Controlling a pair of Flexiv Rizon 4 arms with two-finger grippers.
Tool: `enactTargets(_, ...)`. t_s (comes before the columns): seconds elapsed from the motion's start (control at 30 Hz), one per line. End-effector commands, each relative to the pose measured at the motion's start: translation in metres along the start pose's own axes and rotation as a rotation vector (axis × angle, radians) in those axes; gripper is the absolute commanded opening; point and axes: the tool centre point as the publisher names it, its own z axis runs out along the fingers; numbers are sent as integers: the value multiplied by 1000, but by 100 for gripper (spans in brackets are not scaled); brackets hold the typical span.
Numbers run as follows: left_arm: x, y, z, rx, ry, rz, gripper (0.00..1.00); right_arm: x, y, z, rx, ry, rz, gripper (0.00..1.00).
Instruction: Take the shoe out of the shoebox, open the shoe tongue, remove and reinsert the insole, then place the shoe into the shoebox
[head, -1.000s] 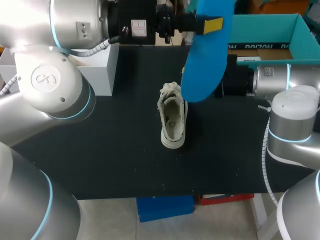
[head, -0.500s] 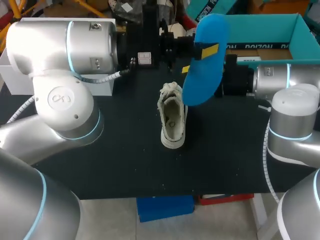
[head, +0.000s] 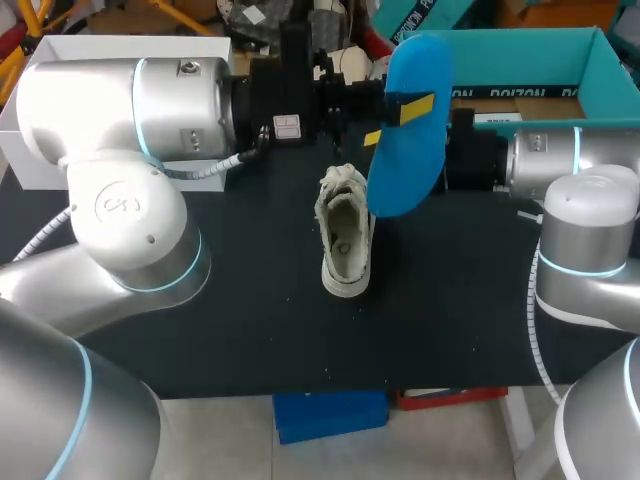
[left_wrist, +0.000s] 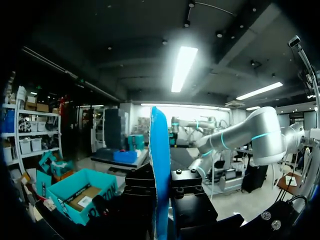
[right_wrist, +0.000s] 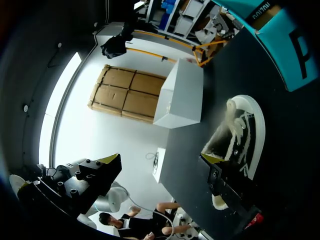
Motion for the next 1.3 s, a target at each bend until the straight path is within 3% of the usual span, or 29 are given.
enactTargets(0.03,10,12,-1,52,2,60,0,-1,-1,2,-4,-1,0,100)
enactTargets(0.2,19,41,-14,112,-8,206,0,-1,-1,2,-4,-1,0,100)
enactTargets(0.43,18,64,-25,167,7,428,0,-1,-1,2,-4,-1,0,100)
enactTargets(0.77,13,100,-30,70,48,630,0,-1,-1,2,-4,-1,0,100)
enactTargets(1.27,13,100,-30,70,48,630,0,-1,-1,2,-4,-1,0,100)
enactTargets(1.3,15,100,-31,73,60,727,0,-1,-1,2,-4,-1,0,100)
